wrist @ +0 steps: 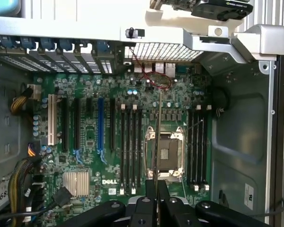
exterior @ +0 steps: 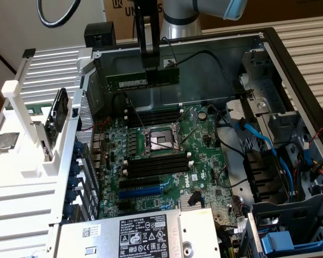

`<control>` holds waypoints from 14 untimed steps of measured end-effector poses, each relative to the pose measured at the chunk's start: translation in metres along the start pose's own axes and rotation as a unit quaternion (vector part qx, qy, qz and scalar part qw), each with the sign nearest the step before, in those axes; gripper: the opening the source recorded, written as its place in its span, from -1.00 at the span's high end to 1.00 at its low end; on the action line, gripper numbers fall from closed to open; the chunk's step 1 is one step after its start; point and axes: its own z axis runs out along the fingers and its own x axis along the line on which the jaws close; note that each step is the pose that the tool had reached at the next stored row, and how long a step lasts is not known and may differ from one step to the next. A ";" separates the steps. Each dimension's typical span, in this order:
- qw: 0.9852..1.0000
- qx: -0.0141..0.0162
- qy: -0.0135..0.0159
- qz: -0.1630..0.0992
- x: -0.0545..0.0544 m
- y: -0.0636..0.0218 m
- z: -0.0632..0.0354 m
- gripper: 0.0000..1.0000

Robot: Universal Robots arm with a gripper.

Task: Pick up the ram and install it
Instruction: 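Pick up the ram and move it above insertion slot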

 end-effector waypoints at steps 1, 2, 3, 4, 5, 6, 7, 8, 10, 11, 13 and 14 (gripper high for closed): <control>1.000 0.000 0.000 -0.002 0.000 -0.0003 0.0018 0.74; 1.000 0.000 0.000 -0.004 -0.001 -0.0010 0.0038 0.74; 1.000 -0.001 0.000 -0.006 -0.001 -0.0016 0.0056 0.74; 1.000 -0.001 0.000 -0.009 -0.002 -0.0027 0.0093 0.74; 1.000 -0.001 0.000 -0.010 -0.002 -0.0032 0.0114 0.74; 1.000 -0.001 0.001 -0.012 -0.003 -0.0036 0.0132 0.74; 1.000 -0.002 0.002 -0.014 -0.004 -0.0039 0.0168 0.74; 1.000 -0.002 0.003 -0.015 -0.005 -0.0040 0.0182 0.74; 1.000 -0.002 0.014 -0.019 -0.011 -0.0040 0.0242 0.74; 1.000 -0.002 0.017 -0.020 -0.013 -0.0039 0.0253 0.74; 1.000 -0.003 0.022 -0.021 -0.015 -0.0041 0.0275 0.74; 1.000 -0.003 0.022 -0.022 -0.015 -0.0049 0.0279 0.74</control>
